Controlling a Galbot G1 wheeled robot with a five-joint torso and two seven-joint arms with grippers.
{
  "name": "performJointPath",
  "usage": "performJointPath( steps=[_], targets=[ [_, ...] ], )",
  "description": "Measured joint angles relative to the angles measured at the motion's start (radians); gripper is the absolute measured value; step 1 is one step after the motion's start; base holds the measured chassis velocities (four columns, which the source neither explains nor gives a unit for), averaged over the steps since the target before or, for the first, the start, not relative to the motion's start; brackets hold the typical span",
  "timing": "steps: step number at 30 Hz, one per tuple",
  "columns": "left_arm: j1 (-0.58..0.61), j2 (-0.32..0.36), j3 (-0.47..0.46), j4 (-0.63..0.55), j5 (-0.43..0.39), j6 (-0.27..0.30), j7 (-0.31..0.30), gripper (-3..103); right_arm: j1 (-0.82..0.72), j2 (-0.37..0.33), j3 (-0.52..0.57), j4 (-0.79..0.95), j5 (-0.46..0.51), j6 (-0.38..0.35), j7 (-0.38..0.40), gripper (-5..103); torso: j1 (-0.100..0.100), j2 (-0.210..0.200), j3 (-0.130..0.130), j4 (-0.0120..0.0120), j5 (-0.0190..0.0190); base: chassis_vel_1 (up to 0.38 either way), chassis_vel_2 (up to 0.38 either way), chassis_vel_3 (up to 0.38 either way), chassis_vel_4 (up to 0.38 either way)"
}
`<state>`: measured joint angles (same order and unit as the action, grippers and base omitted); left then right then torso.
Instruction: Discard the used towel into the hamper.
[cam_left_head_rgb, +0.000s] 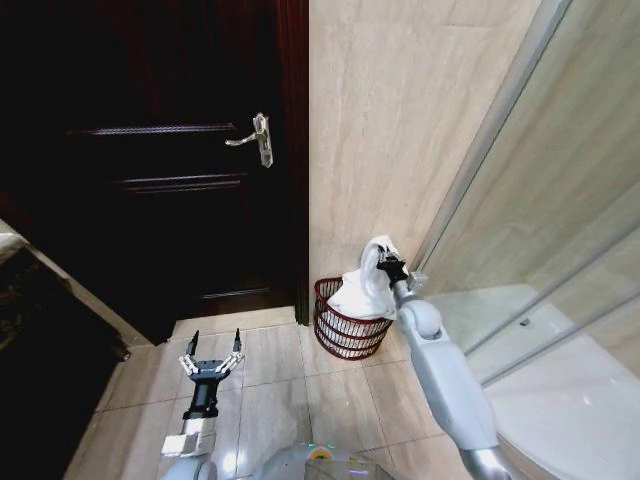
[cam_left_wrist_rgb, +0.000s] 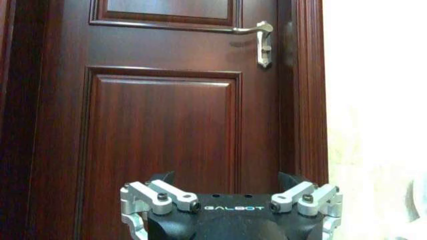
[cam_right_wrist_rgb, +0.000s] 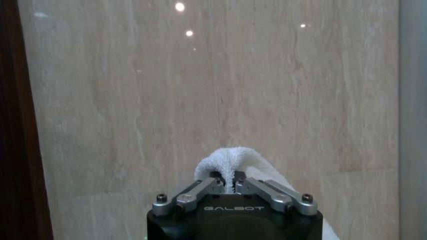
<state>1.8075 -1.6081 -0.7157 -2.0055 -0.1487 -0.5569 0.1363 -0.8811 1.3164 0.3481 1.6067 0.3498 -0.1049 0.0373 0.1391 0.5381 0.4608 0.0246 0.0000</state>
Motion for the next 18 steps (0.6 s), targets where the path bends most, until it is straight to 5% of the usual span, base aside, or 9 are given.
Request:
performJointPath(
  steps=[18],
  targets=[
    [-0.018,0.0,0.006,-0.005,0.003,0.011,-0.032,100,-0.07,0.003,0.033,-0.018,-0.007,-0.009,-0.013,4,-0.026,-0.066,-0.04,0.0,0.0,0.0,0.0,0.0,0.0]
  ],
)
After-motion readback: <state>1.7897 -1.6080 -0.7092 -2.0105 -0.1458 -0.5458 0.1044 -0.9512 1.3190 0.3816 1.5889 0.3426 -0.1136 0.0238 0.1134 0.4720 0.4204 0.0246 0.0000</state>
